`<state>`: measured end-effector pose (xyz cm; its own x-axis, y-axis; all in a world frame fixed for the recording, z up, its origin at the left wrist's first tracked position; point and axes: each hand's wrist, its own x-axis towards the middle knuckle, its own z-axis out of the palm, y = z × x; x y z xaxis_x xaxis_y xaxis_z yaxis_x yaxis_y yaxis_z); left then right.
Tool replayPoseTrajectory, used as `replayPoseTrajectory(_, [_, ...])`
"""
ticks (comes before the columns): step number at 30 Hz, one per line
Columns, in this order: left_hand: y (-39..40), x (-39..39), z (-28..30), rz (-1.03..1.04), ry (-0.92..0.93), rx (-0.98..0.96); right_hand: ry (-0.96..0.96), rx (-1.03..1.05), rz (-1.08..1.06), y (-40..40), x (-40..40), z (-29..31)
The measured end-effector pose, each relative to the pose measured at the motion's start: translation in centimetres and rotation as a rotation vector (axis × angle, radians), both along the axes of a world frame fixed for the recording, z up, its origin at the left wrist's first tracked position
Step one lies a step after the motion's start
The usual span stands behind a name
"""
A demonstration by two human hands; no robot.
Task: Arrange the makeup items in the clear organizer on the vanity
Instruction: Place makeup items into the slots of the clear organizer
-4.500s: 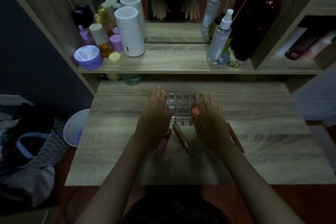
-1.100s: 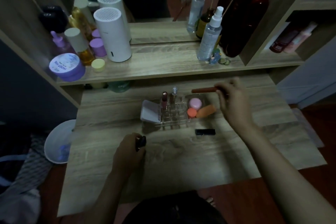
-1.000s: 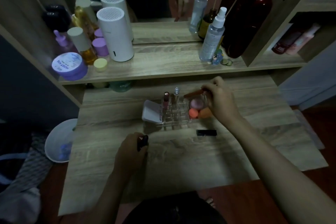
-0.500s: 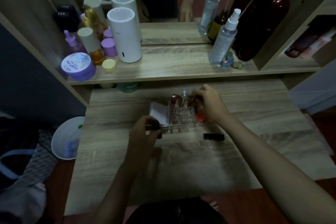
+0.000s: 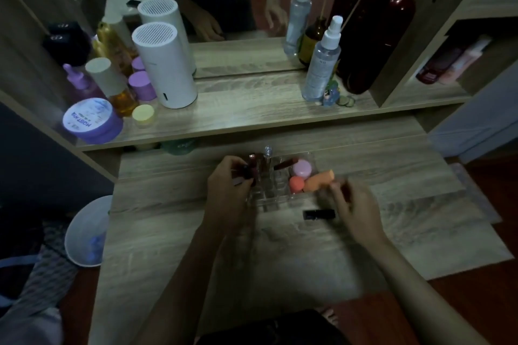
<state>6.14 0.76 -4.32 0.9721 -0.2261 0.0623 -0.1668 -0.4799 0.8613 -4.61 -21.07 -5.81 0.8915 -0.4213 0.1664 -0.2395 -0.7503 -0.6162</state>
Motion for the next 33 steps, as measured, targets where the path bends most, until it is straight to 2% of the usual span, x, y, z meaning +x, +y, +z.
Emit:
replayPoseTrajectory(5, [-0.7,0.5,-0.1,-0.008,-0.01,0.004,0.323,0.012,0.132,0.8,-3.0,-3.5])
replayPoseTrajectory(11, [-1.3,1.1,-0.9,-0.042,-0.036,0.054,0.297,-0.018,0.145,0.6,-2.8,-2.4])
replayPoseTrajectory(16, [-1.3,0.9,-1.7,-0.08,-0.028,0.105,0.073,0.093,0.224,1.0,-1.7,1.5])
replayPoseTrajectory(20, [-1.3,0.9,-2.3,-0.1,-0.022,0.168,-0.037,0.074,0.225,2.9,1.3,3.8])
replayPoseTrajectory(24, [-1.3,1.1,-2.6,-0.098,0.042,0.203,0.0,0.007,0.262,5.1,4.4,4.2])
replayPoseTrajectory(33, [-1.1,1.1,-2.7,-0.071,0.037,0.223,0.156,-0.142,0.38,6.6,7.6,2.4])
